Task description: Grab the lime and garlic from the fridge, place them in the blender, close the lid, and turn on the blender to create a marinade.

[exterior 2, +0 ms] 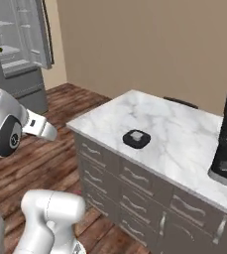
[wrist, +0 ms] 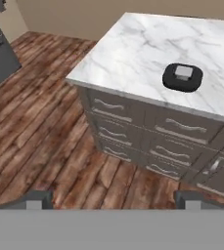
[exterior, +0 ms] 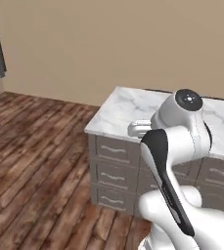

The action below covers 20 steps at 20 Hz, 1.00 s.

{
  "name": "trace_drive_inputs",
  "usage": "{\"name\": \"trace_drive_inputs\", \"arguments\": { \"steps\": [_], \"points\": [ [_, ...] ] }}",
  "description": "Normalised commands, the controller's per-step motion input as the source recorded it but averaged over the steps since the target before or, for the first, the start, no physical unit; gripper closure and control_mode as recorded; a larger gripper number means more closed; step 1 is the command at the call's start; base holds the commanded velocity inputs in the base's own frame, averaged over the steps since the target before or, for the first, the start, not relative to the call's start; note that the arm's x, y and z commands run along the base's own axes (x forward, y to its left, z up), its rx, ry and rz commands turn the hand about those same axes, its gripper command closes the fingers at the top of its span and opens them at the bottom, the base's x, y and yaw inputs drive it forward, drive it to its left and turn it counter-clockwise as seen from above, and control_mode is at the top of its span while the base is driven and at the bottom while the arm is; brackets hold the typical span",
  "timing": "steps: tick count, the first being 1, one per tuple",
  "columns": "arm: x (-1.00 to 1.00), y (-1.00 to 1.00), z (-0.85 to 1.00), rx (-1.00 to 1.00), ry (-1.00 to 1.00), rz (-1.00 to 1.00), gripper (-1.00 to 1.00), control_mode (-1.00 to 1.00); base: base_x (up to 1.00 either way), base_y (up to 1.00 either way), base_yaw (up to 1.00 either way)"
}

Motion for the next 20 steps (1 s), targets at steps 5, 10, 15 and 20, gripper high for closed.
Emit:
{"name": "trace_drive_inputs", "arguments": {
  "steps": [5,10,15,20],
  "points": [
    [0.0,0.0,0.0,0.0,0.0,0.0,-1.0,1.0,0.45,0.66,0.72],
    [0.0,0.0,0.0,0.0,0.0,0.0,-1.0,1.0,0.94,0.49,0.55],
    [0.0,0.0,0.0,0.0,0.0,0.0,-1.0,1.0,1.0,0.08,0.3],
    [0.0,0.0,0.0,0.0,0.0,0.0,-1.0,1.0,1.0,-0.17,0.03]
  ]
}}
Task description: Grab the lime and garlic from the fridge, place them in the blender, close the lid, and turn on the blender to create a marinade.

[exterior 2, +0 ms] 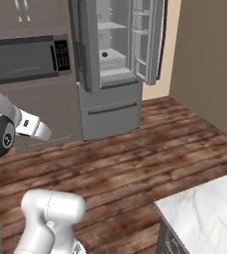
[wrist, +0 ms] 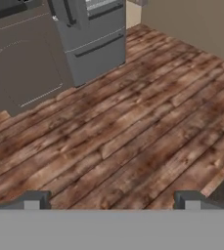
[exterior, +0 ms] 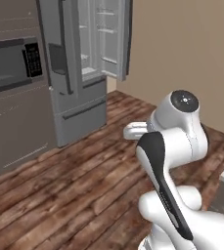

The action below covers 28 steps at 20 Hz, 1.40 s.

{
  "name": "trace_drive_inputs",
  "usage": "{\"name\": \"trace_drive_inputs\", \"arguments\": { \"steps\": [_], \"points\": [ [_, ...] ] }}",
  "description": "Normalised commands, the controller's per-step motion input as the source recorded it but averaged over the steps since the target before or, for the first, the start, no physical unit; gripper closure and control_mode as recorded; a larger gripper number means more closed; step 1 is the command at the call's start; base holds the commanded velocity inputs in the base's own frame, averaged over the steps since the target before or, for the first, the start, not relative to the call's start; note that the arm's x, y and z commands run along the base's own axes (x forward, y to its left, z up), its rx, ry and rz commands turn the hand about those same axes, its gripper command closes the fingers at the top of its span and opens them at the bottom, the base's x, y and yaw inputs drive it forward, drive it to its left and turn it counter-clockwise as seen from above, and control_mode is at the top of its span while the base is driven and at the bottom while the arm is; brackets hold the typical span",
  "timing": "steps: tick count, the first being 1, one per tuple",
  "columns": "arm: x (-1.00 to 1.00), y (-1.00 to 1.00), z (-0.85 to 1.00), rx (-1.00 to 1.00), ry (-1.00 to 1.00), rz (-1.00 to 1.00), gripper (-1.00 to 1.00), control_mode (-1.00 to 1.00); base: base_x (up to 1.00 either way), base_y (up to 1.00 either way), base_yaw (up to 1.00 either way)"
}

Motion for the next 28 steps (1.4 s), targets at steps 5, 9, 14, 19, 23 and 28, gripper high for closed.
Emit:
{"name": "trace_drive_inputs", "arguments": {
  "steps": [5,9,14,19,23,28],
  "points": [
    [0.0,0.0,0.0,0.0,0.0,0.0,-1.0,1.0,1.0,-0.07,-0.07],
    [0.0,0.0,0.0,0.0,0.0,0.0,-1.0,1.0,1.0,0.0,-0.18],
    [0.0,0.0,0.0,0.0,0.0,0.0,-1.0,1.0,1.0,0.19,-0.2],
    [0.0,0.0,0.0,0.0,0.0,0.0,-1.0,1.0,1.0,0.03,-0.16],
    [0.0,0.0,0.0,0.0,0.0,0.0,-1.0,1.0,1.0,-0.07,-0.09],
    [0.0,0.0,0.0,0.0,0.0,0.0,-1.0,1.0,1.0,-0.12,-0.08]
  ]
}}
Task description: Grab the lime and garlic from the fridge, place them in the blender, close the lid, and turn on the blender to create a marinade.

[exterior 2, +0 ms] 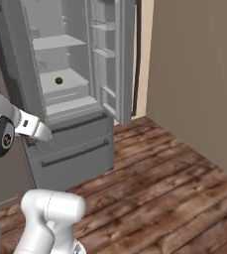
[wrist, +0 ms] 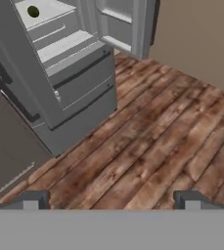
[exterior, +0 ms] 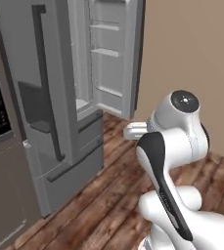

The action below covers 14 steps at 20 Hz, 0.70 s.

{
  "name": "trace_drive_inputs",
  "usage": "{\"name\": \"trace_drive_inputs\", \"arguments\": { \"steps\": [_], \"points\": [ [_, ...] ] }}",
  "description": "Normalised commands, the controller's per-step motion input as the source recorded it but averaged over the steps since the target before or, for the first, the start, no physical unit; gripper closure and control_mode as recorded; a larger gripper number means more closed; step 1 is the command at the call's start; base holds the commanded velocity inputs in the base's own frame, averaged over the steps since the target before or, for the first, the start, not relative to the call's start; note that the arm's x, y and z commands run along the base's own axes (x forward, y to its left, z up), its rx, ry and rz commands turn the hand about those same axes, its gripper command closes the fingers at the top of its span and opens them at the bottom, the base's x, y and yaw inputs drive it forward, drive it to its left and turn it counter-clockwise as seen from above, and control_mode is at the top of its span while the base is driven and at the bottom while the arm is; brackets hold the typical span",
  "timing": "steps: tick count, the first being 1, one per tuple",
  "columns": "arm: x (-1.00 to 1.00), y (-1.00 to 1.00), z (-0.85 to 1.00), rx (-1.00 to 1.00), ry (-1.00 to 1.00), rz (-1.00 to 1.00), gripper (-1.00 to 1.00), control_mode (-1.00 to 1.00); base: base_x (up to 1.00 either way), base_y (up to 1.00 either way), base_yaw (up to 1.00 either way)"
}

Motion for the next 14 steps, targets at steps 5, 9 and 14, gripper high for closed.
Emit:
{"name": "trace_drive_inputs", "arguments": {
  "steps": [5,9,14],
  "points": [
    [0.0,0.0,0.0,0.0,0.0,0.0,-1.0,1.0,1.0,-0.23,0.03],
    [0.0,0.0,0.0,0.0,0.0,0.0,-1.0,1.0,1.0,-0.3,0.51],
    [0.0,0.0,0.0,0.0,0.0,0.0,-1.0,1.0,1.0,-0.47,0.6]
  ]
}}
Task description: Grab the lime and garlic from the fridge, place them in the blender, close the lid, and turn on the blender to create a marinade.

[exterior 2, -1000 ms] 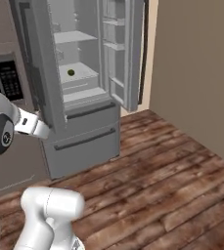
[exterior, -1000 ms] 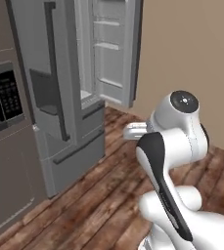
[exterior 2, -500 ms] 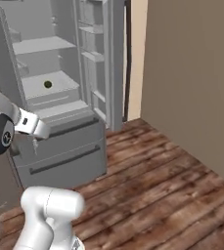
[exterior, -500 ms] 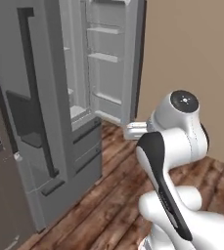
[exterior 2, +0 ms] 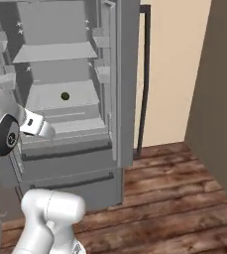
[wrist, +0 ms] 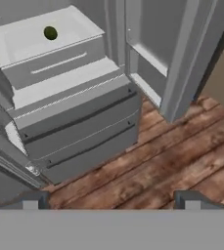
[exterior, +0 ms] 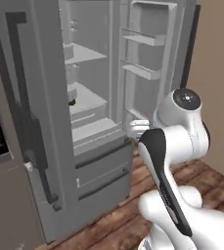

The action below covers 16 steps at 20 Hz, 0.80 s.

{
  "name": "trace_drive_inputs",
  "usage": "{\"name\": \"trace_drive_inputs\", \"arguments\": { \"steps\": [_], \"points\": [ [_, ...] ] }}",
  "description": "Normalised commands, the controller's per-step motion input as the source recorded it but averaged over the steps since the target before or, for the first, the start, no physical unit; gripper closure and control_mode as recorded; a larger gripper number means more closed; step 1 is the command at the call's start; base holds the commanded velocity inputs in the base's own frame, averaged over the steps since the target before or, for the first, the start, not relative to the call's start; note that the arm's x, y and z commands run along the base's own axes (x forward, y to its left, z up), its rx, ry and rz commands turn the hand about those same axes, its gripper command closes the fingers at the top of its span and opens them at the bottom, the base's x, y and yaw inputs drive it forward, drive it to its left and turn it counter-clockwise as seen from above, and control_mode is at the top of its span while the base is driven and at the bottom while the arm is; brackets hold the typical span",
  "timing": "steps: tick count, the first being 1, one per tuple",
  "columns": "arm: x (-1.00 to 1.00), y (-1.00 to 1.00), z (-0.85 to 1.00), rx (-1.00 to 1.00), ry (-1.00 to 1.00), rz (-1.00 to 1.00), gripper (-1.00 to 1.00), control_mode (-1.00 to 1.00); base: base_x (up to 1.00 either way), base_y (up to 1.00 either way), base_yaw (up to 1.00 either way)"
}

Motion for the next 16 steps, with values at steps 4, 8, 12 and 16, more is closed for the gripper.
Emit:
{"name": "trace_drive_inputs", "arguments": {
  "steps": [4,8,12,16],
  "points": [
    [0.0,0.0,0.0,0.0,0.0,0.0,-1.0,1.0,1.0,-0.44,0.59],
    [0.0,0.0,0.0,0.0,0.0,0.0,-1.0,1.0,0.97,-0.32,0.57],
    [0.0,0.0,0.0,0.0,0.0,0.0,-1.0,1.0,1.0,0.0,0.39],
    [0.0,0.0,0.0,0.0,0.0,0.0,-1.0,1.0,0.9,0.15,-0.04]
  ]
}}
